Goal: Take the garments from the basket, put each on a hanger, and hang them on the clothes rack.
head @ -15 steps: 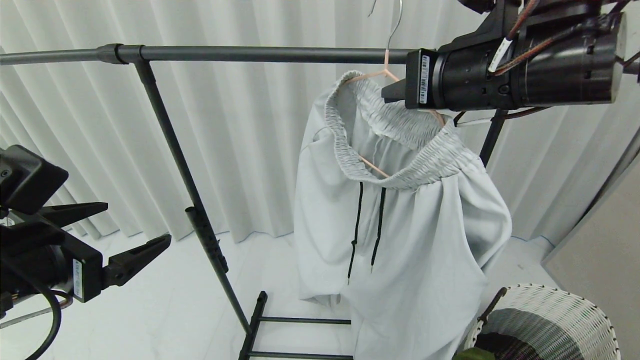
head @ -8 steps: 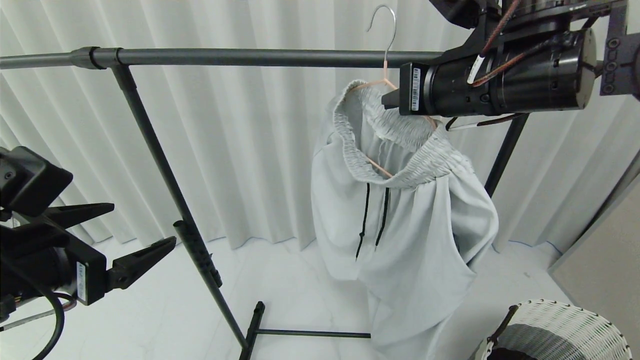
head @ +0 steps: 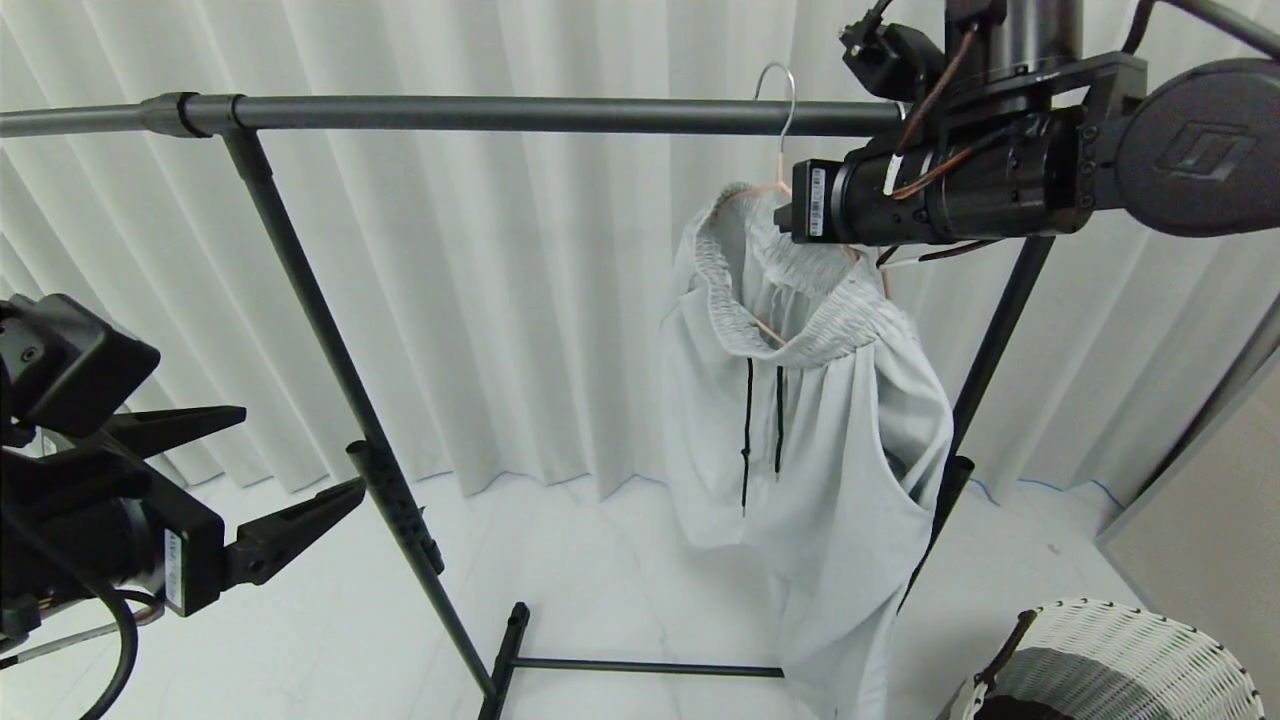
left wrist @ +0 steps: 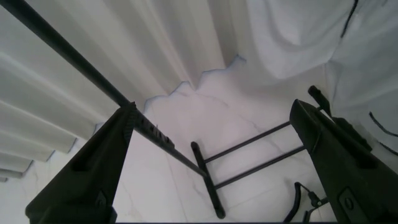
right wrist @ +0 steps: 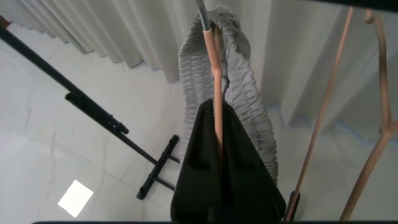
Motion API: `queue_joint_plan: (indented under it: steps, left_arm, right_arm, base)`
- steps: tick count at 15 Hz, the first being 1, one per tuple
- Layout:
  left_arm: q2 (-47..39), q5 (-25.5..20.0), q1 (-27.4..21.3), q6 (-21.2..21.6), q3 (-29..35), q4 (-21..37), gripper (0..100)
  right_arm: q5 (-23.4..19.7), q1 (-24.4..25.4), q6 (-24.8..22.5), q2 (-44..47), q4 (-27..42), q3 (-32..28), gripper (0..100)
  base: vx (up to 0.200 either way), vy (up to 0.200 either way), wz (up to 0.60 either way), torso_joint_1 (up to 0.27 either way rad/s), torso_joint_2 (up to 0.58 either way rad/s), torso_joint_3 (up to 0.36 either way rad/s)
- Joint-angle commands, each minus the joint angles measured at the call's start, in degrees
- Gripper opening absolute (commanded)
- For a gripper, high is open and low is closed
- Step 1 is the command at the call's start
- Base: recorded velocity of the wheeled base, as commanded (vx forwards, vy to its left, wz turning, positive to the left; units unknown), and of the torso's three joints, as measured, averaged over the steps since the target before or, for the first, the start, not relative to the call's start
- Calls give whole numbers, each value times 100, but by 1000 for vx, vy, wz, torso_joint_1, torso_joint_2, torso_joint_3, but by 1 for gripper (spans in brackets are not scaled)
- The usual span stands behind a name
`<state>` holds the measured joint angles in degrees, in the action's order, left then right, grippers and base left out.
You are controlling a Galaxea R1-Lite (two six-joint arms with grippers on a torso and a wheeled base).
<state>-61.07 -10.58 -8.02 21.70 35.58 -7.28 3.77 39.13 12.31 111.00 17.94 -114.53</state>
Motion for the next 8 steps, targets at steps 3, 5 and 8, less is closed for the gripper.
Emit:
queue_joint_plan:
  steps: [3, 5, 8]
  left_arm:
    - [-10, 3, -15, 1, 1, -2, 100]
    - [-1, 3, -15, -8, 1, -2, 100]
    - [-18, 3, -15, -8, 1, -2, 100]
  right_arm:
    - [63, -11, -1, 256, -10, -6, 0]
    - [63, -11, -1, 265, -19, -6, 0]
    - [89, -11, 8, 230, 25, -6, 0]
  base:
    - [0, 0, 0, 0, 0, 0]
    - [0, 0, 0, 0, 0, 0]
    - [0, 0, 0, 0, 0, 0]
